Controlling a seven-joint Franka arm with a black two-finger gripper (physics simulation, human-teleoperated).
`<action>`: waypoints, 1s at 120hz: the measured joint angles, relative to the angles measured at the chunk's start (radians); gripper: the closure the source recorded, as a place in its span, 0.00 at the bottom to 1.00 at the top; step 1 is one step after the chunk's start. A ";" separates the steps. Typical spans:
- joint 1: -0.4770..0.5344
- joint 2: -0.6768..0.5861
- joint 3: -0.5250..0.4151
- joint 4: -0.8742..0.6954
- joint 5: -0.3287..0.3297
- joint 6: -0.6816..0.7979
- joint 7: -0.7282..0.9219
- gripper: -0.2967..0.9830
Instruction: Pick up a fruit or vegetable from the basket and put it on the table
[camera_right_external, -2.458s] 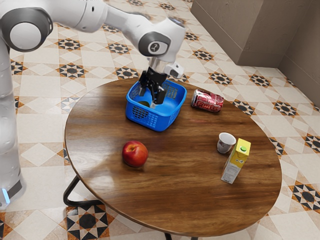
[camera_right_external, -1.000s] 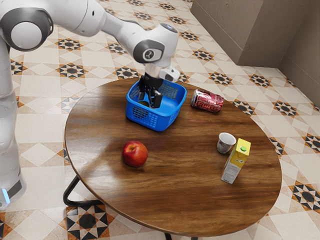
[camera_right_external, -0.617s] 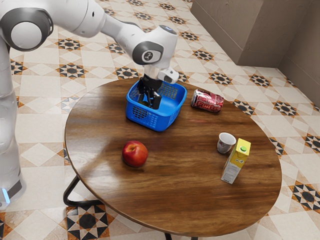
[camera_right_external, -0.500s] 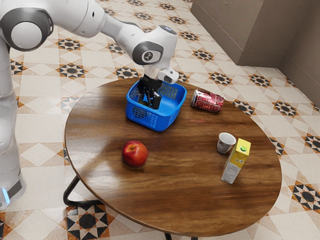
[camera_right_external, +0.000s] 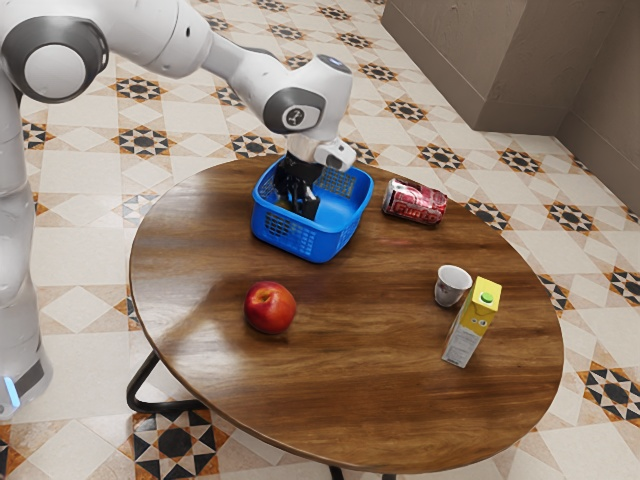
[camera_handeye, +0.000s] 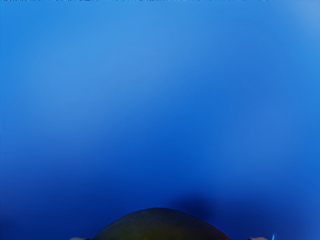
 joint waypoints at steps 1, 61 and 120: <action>0.000 0.000 0.000 0.000 0.000 0.000 0.000 0.50; 0.028 -0.008 0.008 0.090 0.017 0.006 0.011 0.52; 0.022 -0.089 0.009 0.249 0.035 -0.005 0.033 0.54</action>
